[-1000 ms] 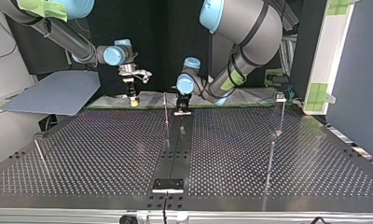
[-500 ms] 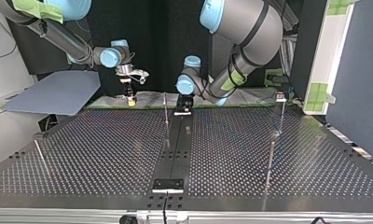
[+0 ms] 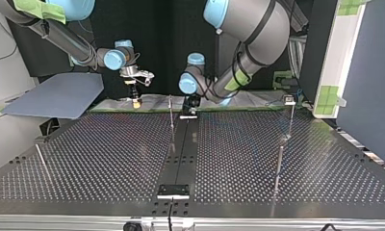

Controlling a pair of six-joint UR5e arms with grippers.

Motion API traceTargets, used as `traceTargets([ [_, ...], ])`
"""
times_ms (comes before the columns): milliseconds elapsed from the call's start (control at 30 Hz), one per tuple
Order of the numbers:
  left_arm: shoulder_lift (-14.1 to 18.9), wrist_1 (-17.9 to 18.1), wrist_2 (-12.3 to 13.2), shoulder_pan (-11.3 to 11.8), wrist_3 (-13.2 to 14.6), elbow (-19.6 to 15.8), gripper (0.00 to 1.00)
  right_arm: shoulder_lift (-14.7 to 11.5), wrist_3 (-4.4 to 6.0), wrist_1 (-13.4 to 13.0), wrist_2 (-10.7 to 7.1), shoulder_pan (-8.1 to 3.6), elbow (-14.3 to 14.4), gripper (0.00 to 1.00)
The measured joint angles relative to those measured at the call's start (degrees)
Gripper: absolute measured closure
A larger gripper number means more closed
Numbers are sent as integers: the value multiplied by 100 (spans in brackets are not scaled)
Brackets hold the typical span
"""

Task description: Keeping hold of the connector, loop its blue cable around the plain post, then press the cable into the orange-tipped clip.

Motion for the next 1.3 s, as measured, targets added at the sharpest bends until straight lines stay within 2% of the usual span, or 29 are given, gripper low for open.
traceTargets([
  [133,198,190,82,-65,155,-214,2,0,17,2,4,7,1,100],
  [333,539,530,377,-150,128,-558,2,1,24,3,5,23,1,100],
  [467,736,718,468,-221,127,-756,2,3,22,26,5,34,1,100],
  [567,888,756,487,-299,121,-908,2,3,18,46,5,36,1,100],
  [733,1130,620,486,-442,124,-1186,2,3,22,52,5,38,1,100],
  [967,1192,519,533,-637,107,-1558,2,1,26,38,5,36,0,100],
  [1300,1195,735,639,-783,42,-2152,2,1,52,29,-10,37,0,100],
])
